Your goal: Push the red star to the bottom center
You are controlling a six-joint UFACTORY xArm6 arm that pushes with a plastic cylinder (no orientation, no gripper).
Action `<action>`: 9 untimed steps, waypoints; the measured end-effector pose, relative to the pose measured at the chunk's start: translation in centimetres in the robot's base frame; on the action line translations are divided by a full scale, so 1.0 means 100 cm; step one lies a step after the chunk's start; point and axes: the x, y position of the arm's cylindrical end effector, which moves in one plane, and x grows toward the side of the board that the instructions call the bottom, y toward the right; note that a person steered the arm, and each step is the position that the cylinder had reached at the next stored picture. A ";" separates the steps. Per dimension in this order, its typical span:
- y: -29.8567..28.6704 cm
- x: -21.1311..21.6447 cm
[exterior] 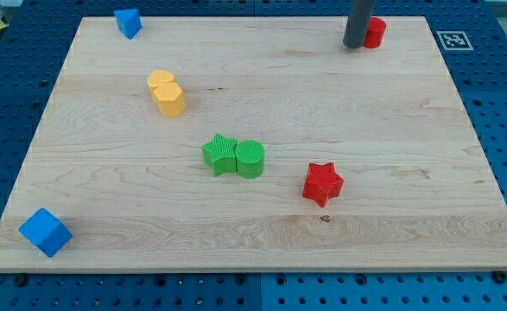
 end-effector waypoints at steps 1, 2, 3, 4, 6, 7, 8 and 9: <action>0.015 -0.002; 0.033 -0.009; 0.042 -0.019; 0.035 -0.016; 0.031 0.120; 0.031 0.161; 0.031 0.161; 0.031 0.165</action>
